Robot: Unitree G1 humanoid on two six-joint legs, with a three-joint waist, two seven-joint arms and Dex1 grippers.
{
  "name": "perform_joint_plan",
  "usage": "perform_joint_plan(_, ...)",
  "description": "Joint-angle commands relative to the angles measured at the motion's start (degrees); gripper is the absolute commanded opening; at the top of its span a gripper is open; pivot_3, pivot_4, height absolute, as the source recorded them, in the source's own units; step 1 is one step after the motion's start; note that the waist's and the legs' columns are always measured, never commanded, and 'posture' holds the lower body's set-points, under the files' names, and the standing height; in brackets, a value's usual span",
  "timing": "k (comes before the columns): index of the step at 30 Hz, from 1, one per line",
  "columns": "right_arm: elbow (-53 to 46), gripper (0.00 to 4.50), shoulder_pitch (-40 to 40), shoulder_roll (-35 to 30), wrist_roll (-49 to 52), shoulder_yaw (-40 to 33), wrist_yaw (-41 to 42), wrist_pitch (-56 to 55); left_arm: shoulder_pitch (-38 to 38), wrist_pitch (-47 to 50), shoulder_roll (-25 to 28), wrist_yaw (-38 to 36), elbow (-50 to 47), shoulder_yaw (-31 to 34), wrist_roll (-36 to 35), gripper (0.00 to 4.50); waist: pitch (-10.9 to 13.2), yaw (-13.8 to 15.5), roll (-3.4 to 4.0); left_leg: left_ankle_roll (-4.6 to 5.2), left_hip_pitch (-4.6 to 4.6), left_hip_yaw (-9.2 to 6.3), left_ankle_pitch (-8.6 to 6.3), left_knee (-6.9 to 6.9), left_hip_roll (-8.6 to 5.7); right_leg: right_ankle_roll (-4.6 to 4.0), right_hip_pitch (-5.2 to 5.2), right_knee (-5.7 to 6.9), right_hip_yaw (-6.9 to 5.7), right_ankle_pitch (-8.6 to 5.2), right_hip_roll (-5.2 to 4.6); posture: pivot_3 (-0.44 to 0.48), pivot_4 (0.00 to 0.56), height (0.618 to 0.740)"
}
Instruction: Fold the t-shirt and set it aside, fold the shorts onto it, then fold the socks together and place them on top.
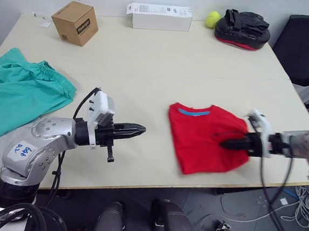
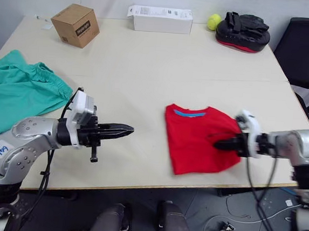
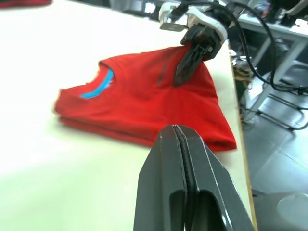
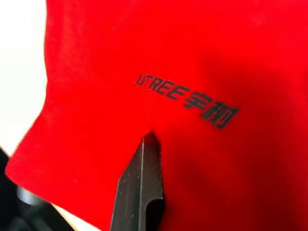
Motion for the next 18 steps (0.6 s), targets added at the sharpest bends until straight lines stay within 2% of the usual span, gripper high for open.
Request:
perform_joint_plan(1,10.4,0.02,-2.6,-5.5,-7.2,2.1,8.0,-10.5,-1.0,-1.1,-0.3,-0.2,-1.7,-0.7,-0.7,0.00,0.0,-0.1,0.05,-0.01,0.02,0.03,0.00,0.00,0.00,0.00,0.00,0.00,0.03,0.00,0.02,0.000,0.150,0.740)
perform_joint_plan(4,22.0,0.02,-6.8,-6.8,-13.7,3.6,11.2,-20.2,-1.3,-1.7,-0.4,-0.4,-1.3,-1.3,-0.3,0.00,0.1,-0.3,0.08,-0.07,0.09,0.08,0.04,0.07,0.00,0.00,0.00,0.07,0.13,0.00,0.08,0.000,0.150,0.740)
perform_joint_plan(9,37.2,0.02,-16.0,-4.7,-20.9,2.7,8.6,-28.3,-1.4,-2.6,-0.8,-0.3,-1.4,-2.3,0.0,0.00,0.1,-0.4,0.22,-0.15,0.21,0.17,0.18,0.18,-0.09,-0.07,0.04,0.17,0.30,0.03,0.09,0.000,0.150,0.740)
perform_joint_plan(13,44.0,0.02,-19.3,-3.6,-24.2,1.7,6.7,-31.3,-1.5,-3.0,-1.2,0.0,-1.6,-2.7,0.2,0.00,0.1,-0.6,0.22,-0.34,0.34,0.13,0.39,0.17,-0.17,-0.15,0.14,0.23,0.36,0.08,0.08,0.000,0.150,0.740)
perform_joint_plan(18,47.3,0.02,-18.4,-3.0,-26.9,0.2,4.7,-36.2,-1.6,-3.1,-1.4,0.5,-1.9,-2.6,0.2,0.00,0.1,-0.8,0.22,-0.51,0.37,0.13,0.52,0.16,-0.18,-0.14,0.16,0.31,0.39,0.09,0.07,0.000,0.150,0.740)
